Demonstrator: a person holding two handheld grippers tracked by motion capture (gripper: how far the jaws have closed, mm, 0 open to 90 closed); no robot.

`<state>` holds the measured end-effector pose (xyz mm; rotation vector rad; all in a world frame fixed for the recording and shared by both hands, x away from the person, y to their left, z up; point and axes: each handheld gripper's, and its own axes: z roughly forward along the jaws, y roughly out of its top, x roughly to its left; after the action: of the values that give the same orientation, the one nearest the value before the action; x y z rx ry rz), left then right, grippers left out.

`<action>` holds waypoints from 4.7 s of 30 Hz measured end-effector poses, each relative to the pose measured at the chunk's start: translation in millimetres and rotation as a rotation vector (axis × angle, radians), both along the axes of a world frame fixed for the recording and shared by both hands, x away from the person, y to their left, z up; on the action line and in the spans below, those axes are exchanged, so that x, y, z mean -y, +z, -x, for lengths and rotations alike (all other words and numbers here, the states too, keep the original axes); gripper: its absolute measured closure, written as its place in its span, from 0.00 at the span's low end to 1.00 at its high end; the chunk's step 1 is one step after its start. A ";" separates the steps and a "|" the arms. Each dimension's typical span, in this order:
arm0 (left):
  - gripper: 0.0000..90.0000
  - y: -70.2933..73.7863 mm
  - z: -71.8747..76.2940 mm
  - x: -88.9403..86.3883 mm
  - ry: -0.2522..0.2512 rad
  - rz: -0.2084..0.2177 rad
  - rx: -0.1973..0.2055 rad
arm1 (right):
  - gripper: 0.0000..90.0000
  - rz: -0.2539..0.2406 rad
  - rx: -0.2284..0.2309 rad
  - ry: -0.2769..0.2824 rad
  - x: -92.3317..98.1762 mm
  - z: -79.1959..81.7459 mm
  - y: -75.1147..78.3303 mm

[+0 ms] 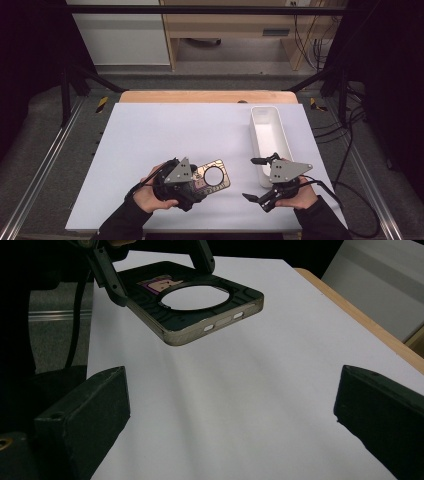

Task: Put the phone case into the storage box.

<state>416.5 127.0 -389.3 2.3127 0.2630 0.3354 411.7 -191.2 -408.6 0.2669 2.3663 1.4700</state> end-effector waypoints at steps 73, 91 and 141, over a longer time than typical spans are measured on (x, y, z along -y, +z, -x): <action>0.13 -4.9 10.5 25.9 -0.223 -0.001 0.037 | 0.08 0.076 0.039 0.278 -50.8 -4.1 -9.1; 0.13 -12.8 7.5 25.3 -0.248 0.005 0.020 | 0.12 0.052 0.002 0.327 -48.0 -7.2 -16.6; 0.00 -13.0 -5.2 0.2 -0.141 0.119 -0.089 | 0.13 0.112 -0.056 0.261 -38.0 -14.2 -5.8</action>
<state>421.7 126.8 -402.4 2.2174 0.1584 0.1424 425.9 -153.2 -414.4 -0.0310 2.5971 1.4485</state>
